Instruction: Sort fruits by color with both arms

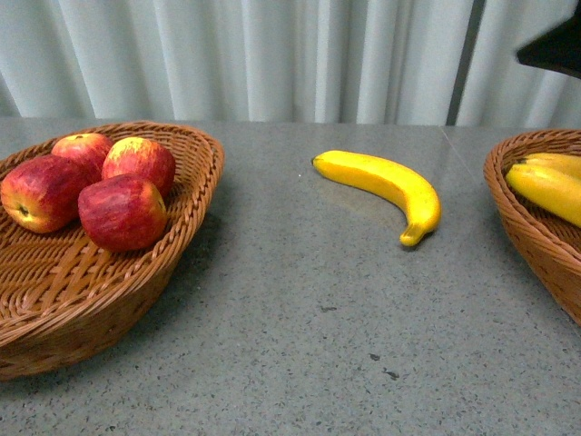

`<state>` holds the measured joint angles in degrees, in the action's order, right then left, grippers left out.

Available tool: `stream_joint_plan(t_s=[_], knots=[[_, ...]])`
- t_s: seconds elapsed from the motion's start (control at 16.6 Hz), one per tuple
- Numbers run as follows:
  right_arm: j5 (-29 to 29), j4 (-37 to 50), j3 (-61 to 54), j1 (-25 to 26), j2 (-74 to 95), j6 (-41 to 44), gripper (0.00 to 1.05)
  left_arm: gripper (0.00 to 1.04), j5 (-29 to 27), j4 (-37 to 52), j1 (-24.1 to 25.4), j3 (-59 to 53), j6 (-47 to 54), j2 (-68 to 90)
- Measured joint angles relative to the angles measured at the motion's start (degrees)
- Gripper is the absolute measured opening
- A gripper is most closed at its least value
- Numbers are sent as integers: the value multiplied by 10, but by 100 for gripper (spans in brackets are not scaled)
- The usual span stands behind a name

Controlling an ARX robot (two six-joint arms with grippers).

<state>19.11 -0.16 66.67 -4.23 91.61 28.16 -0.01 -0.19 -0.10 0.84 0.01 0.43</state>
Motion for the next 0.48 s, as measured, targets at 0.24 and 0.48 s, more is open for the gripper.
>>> stream_joint_plan(t_s=[0.24,0.48], knots=[[-29,-23,119,-128,152,-60,98,98,0,0,0,0,0,0],[-71,-83,262,-155,289,-72,98,98,0,0,0,0,0,0]])
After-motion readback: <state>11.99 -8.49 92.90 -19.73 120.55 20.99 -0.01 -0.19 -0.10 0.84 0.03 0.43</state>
